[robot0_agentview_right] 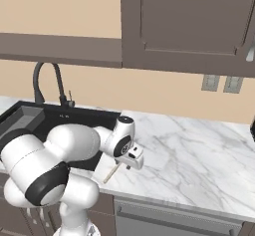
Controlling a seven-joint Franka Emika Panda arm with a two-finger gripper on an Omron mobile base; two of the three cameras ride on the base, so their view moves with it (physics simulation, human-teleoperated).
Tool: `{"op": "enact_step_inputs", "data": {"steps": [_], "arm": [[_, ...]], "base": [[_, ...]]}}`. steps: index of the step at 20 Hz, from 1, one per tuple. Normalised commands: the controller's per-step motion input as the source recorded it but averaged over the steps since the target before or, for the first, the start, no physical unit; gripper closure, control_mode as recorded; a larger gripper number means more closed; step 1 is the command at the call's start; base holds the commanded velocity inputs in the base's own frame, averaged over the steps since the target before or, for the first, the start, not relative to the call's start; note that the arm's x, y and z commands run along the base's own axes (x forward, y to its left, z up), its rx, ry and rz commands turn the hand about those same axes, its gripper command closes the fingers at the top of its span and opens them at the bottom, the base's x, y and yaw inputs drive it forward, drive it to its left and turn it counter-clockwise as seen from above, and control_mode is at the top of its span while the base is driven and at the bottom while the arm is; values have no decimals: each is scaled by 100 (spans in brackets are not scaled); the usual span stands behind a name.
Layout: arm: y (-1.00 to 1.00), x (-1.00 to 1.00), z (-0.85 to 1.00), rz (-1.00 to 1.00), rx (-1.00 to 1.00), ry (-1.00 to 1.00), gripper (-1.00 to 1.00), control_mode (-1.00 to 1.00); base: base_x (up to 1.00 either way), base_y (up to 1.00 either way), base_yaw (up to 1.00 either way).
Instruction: Grab the spray bottle from the cabinet, then place it next to the cutting board for sanitizing. Then grab the dish brush from the countertop next to the sink and place it next to the cutting board.
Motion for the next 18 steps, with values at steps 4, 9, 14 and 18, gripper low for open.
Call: {"op": "enact_step_inputs", "data": {"steps": [4, 9, 14, 18], "arm": [[3, 0, -3, 0, 0, 0, 100, -100], [67, -9, 0, 0, -1, -1, 100, -100], [23, -13, 42, 0, 0, -4, 100, -100], [8, -42, 100, 4, 0, -41, 100, -100]], "base": [[0, 0, 0], [0, 0, 0], [0, 0, 0], [0, 0, 0]]}}
